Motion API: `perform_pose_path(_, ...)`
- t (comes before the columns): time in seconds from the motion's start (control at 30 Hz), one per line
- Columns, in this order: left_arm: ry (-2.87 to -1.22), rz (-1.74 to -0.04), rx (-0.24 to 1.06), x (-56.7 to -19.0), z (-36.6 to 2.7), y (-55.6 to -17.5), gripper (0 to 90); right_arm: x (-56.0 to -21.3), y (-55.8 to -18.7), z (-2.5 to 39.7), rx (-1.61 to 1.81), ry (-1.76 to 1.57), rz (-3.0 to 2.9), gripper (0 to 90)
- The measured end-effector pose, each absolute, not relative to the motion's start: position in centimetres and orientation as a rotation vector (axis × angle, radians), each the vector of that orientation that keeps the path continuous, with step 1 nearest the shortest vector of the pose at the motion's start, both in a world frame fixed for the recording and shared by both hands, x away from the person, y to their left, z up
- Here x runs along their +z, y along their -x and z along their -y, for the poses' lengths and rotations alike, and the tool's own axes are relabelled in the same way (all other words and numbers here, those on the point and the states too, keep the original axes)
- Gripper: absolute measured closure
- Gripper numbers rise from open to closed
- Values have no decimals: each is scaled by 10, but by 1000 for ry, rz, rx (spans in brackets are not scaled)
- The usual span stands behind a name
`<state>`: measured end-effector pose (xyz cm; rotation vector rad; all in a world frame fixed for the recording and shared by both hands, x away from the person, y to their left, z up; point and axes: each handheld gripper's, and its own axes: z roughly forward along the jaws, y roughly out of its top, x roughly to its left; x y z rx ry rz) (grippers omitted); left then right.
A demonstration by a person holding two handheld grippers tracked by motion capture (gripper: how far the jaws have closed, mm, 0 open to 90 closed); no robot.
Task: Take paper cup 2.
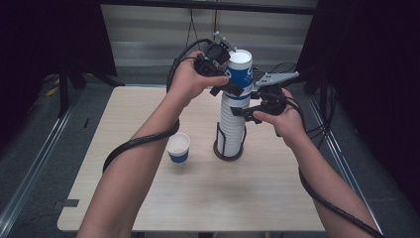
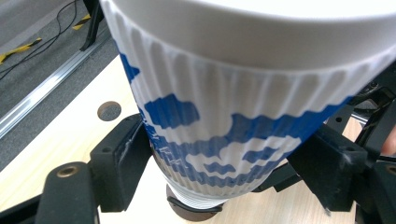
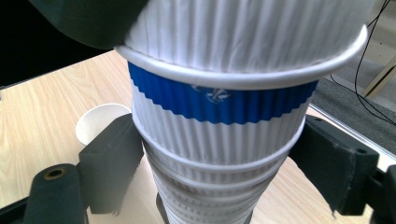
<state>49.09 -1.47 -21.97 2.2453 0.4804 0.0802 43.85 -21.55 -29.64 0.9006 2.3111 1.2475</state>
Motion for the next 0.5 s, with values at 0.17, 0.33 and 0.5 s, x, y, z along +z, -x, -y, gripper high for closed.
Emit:
perform_pose_path(0.17,-2234,-480,74,-214,13,-490,235,-297,-438,216,1253,-902,-2306,172)
perform_pose_path(0.33,-2249,-489,81,-209,12,-490,236,-297,-438,215,1254,-908,-2301,172)
perform_pose_path(0.5,-2253,-490,70,-205,11,-491,237,-297,-437,215,1255,-909,-2298,171)
